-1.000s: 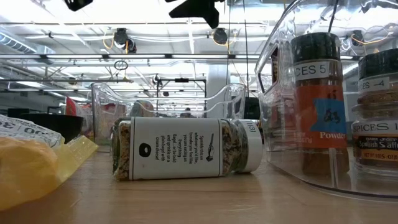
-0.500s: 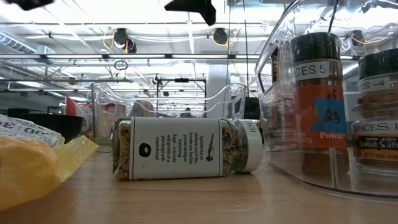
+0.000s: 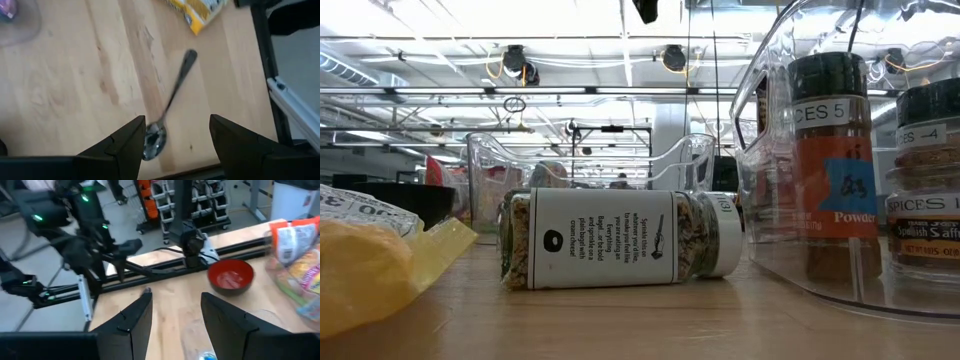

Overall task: Pick & Place Food Item
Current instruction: Put the black spoon into the middle transparent bin

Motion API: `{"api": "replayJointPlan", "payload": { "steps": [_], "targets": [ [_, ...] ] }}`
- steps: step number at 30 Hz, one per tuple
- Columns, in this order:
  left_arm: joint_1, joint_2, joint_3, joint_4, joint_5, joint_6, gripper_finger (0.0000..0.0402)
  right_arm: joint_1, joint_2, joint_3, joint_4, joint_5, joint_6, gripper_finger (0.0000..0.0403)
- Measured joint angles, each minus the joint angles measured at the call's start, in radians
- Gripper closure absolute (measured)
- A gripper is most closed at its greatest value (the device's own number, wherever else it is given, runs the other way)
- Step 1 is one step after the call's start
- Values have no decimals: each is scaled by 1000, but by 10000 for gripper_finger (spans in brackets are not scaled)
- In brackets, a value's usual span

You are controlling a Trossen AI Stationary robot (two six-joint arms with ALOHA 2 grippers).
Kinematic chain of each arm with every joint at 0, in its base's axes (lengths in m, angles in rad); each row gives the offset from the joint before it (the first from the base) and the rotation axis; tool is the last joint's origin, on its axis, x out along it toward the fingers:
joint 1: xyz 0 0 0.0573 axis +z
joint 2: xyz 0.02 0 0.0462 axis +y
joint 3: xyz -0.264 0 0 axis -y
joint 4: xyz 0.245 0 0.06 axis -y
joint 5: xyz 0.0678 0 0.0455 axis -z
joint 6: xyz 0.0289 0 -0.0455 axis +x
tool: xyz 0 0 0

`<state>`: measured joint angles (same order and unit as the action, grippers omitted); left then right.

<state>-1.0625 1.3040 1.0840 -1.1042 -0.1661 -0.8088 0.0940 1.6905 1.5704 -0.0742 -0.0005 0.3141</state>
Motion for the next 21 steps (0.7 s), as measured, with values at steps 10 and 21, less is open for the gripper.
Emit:
{"api": "replayJointPlan", "payload": {
  "steps": [10,21],
  "targets": [
    [-52,160,0,10,-25,-56,172,124,0,0,64,25,30,243],
    [-25,265,0,204,65,71,172,368,0,0,109,329,87,243]
  ]
}}
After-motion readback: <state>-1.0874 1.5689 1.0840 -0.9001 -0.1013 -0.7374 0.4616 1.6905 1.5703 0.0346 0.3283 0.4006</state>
